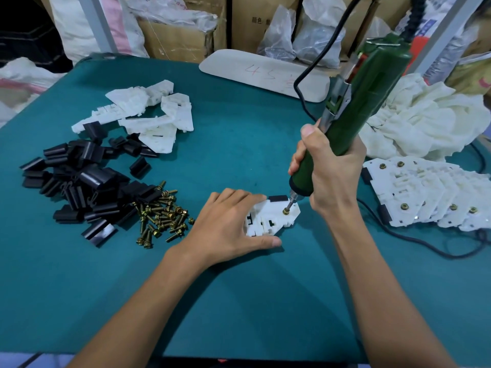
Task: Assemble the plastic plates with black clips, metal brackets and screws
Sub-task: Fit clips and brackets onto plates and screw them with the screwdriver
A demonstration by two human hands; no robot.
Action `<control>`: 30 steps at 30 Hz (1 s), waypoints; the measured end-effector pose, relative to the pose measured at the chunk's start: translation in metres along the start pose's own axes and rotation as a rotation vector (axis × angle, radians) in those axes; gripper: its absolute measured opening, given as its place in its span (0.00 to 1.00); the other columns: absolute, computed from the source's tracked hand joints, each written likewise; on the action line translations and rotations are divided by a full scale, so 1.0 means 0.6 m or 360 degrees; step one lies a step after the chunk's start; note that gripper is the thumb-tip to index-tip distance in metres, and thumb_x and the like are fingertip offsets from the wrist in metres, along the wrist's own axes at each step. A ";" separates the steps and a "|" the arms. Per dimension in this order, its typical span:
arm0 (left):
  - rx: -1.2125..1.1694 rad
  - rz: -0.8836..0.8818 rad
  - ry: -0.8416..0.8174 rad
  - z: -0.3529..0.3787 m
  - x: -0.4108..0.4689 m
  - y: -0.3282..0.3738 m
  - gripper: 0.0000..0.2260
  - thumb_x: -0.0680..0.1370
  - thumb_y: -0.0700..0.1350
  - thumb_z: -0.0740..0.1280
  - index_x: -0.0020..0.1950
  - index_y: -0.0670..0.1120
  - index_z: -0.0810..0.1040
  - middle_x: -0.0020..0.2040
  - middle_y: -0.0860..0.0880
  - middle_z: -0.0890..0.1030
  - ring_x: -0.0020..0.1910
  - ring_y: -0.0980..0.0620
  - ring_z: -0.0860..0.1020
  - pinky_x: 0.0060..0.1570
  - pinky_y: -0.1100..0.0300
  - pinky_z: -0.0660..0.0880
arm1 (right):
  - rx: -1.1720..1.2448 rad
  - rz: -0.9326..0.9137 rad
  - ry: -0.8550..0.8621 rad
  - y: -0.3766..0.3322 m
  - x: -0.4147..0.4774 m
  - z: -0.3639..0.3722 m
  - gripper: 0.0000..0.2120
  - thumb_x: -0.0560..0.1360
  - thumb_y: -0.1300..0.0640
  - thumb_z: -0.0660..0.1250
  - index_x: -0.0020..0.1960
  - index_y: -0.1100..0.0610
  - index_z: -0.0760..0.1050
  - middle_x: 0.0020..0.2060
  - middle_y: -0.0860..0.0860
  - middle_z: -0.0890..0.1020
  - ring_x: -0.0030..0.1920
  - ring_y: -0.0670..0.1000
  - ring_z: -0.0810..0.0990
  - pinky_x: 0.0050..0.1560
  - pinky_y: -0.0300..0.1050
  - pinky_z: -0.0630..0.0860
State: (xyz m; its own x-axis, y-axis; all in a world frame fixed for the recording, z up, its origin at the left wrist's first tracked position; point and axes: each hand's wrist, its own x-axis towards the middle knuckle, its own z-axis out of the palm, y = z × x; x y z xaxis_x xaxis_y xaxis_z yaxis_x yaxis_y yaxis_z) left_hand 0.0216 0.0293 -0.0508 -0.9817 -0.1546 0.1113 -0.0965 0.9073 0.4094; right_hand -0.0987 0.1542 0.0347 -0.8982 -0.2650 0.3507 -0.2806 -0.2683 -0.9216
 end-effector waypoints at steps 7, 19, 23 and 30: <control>-0.0038 0.0035 0.0063 0.003 -0.003 -0.001 0.43 0.67 0.80 0.56 0.73 0.55 0.71 0.63 0.59 0.76 0.61 0.57 0.68 0.56 0.63 0.59 | 0.0006 0.0036 -0.0015 0.002 0.000 -0.001 0.13 0.72 0.52 0.72 0.41 0.60 0.72 0.26 0.52 0.75 0.23 0.56 0.73 0.29 0.46 0.74; -0.0279 0.0016 0.0010 -0.012 -0.001 -0.005 0.41 0.64 0.79 0.65 0.71 0.57 0.75 0.63 0.62 0.77 0.58 0.64 0.66 0.56 0.62 0.61 | 0.0298 0.0251 -0.0222 -0.015 0.022 -0.023 0.17 0.67 0.42 0.79 0.37 0.50 0.75 0.26 0.51 0.74 0.23 0.53 0.72 0.31 0.47 0.73; -0.0318 0.0005 -0.0001 -0.016 -0.002 -0.005 0.41 0.64 0.79 0.65 0.71 0.58 0.75 0.64 0.62 0.76 0.58 0.66 0.64 0.59 0.68 0.59 | 0.0449 0.0344 -0.0246 -0.023 0.029 -0.036 0.34 0.55 0.30 0.81 0.42 0.54 0.72 0.28 0.52 0.74 0.24 0.52 0.72 0.30 0.44 0.73; -0.0481 -0.0285 0.0203 -0.021 -0.013 -0.001 0.37 0.62 0.79 0.65 0.66 0.62 0.76 0.56 0.71 0.74 0.56 0.66 0.68 0.55 0.63 0.66 | -0.0088 0.0705 -0.0187 -0.021 0.014 -0.084 0.19 0.72 0.44 0.75 0.54 0.54 0.73 0.39 0.53 0.80 0.32 0.52 0.80 0.32 0.46 0.79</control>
State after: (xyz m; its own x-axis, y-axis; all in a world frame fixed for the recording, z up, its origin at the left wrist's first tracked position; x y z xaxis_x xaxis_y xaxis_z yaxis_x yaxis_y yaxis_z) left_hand 0.0313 0.0252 -0.0404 -0.9233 -0.3656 0.1179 -0.1935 0.7078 0.6794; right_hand -0.1201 0.2018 0.0408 -0.8922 -0.4469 -0.0652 0.1009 -0.0564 -0.9933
